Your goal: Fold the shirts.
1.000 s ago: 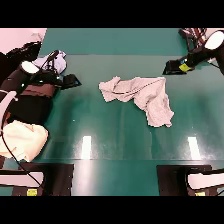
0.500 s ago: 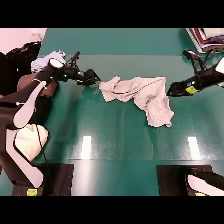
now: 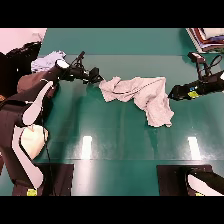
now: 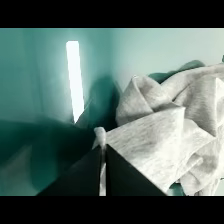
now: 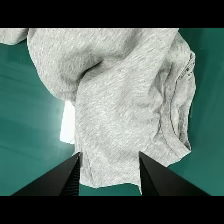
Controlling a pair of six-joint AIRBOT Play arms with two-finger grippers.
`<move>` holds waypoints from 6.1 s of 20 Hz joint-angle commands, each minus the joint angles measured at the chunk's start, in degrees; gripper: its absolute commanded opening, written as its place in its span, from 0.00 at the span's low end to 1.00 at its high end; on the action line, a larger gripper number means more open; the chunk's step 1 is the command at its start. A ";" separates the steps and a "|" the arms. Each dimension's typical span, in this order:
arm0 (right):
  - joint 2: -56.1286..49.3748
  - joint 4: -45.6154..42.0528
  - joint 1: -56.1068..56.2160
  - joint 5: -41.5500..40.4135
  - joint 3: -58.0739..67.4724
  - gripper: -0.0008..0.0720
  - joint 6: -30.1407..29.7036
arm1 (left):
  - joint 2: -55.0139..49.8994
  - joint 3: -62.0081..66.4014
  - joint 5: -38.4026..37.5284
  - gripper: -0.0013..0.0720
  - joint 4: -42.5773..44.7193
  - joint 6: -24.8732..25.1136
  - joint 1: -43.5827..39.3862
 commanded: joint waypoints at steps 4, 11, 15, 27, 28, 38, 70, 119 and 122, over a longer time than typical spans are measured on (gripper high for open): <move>0.28 -0.15 -0.04 0.15 -0.20 0.57 0.20 | 5.97 0.59 -7.15 0.05 11.47 -0.11 3.52; 1.07 0.09 -1.40 6.01 -6.21 0.57 0.20 | 31.34 -24.68 -8.55 0.05 39.45 -5.62 5.66; 7.19 3.58 -7.52 3.37 -18.88 0.57 1.53 | 48.39 -47.93 -3.54 0.05 37.59 -7.65 6.47; 1.79 19.45 -6.27 -20.35 -32.15 0.57 1.18 | 57.18 -55.08 -4.59 0.05 26.38 -7.43 6.47; 0.35 19.43 -6.12 -20.50 -30.91 0.57 1.18 | 57.18 -55.08 -4.59 0.05 26.38 -7.43 6.47; 7.93 18.95 -10.10 -10.29 -20.24 0.03 0.55 | 61.57 -44.72 -3.96 0.05 28.39 -7.52 6.47; -6.97 11.34 -21.97 21.92 27.65 0.03 3.21 | 46.99 -13.16 -16.59 0.05 36.09 -13.90 6.47; 5.97 4.70 -25.03 7.37 -13.09 0.43 -8.46 | 52.00 -65.88 -9.51 0.70 23.02 0.00 13.90; 8.04 4.85 -25.00 7.37 -14.03 0.43 -8.41 | 52.00 -66.75 -7.72 0.70 20.83 1.57 13.90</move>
